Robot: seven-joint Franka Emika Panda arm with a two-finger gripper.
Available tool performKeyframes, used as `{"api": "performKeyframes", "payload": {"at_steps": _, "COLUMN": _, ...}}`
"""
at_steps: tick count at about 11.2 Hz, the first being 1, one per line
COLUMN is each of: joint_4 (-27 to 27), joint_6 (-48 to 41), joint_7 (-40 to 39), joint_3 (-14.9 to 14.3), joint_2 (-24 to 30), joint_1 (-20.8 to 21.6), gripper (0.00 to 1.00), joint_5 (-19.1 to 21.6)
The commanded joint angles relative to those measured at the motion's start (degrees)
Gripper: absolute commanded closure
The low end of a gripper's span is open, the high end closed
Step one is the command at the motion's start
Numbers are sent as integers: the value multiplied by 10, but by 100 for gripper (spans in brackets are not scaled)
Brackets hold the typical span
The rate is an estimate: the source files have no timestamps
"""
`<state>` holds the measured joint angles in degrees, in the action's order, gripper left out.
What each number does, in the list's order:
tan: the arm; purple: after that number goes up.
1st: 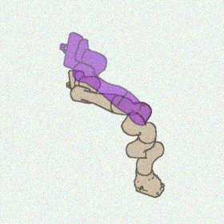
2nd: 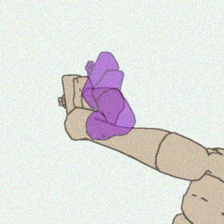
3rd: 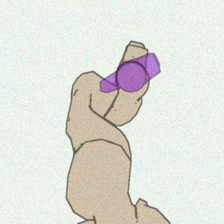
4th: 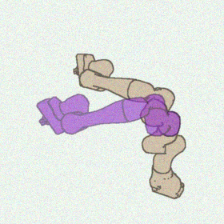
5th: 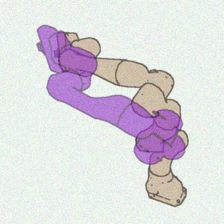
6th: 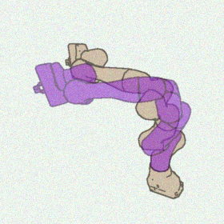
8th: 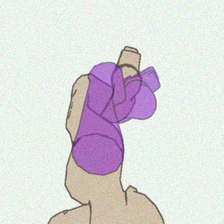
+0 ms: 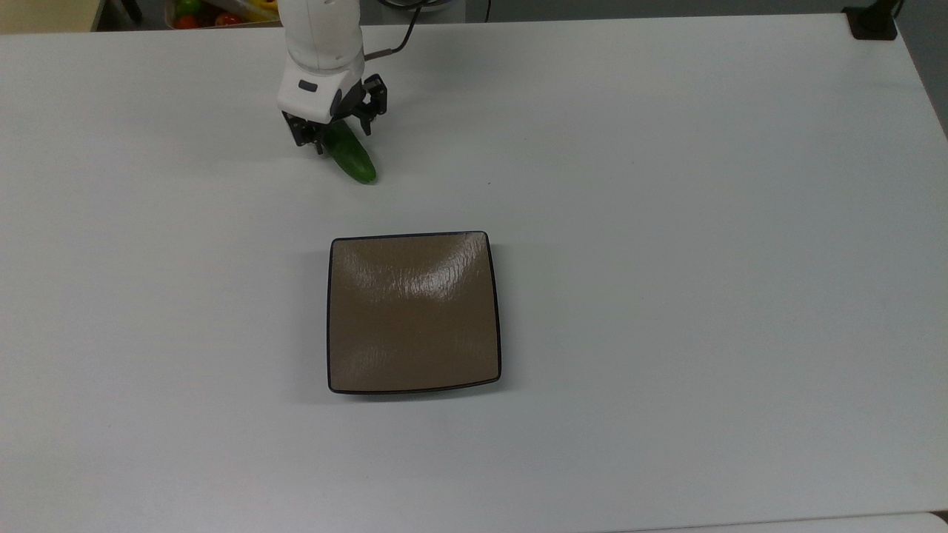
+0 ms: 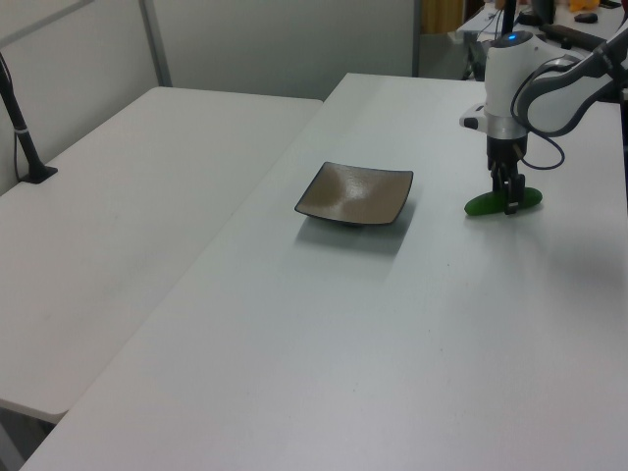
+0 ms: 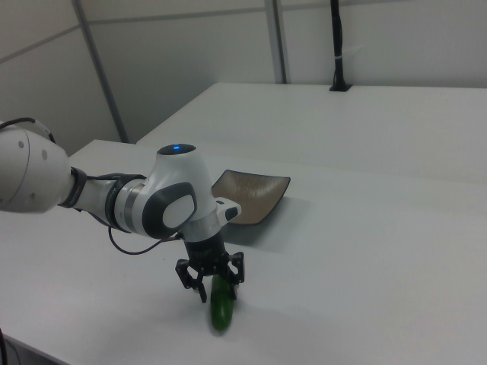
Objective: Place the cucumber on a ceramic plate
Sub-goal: 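Close the gripper around the middle of the green cucumber, then lift the cucumber and carry it over the brown square plate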
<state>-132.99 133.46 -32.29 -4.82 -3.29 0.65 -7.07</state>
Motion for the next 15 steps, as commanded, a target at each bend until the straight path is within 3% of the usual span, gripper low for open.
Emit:
{"api": "performKeyframes", "payload": {"at_steps": 1, "joint_4": -14, "joint_6": 11, "joint_7": -10, "joint_3": 3, "joint_2": 11, "joint_1": -7, "gripper": 61, "joint_5": -7}}
{"api": "performKeyframes", "payload": {"at_steps": 3, "joint_4": -14, "joint_6": 9, "joint_7": -10, "joint_3": 3, "joint_2": 14, "joint_1": -7, "gripper": 94, "joint_5": -7}}
{"api": "performKeyframes", "payload": {"at_steps": 4, "joint_4": -13, "joint_6": 7, "joint_7": -9, "joint_3": 3, "joint_2": 20, "joint_1": -7, "gripper": 100, "joint_5": -7}}
{"api": "performKeyframes", "payload": {"at_steps": 9, "joint_4": 39, "joint_6": -64, "joint_7": 2, "joint_3": 4, "joint_2": 43, "joint_1": 1, "gripper": 100, "joint_5": -6}}
{"api": "performKeyframes", "payload": {"at_steps": 13, "joint_4": 198, "joint_6": -210, "joint_7": 3, "joint_3": 4, "joint_2": 25, "joint_1": 2, "gripper": 100, "joint_5": 14}}
{"api": "performKeyframes", "payload": {"at_steps": 15, "joint_4": 288, "joint_6": -253, "joint_7": 7, "joint_3": 4, "joint_2": -9, "joint_1": 2, "gripper": 100, "joint_5": 56}}
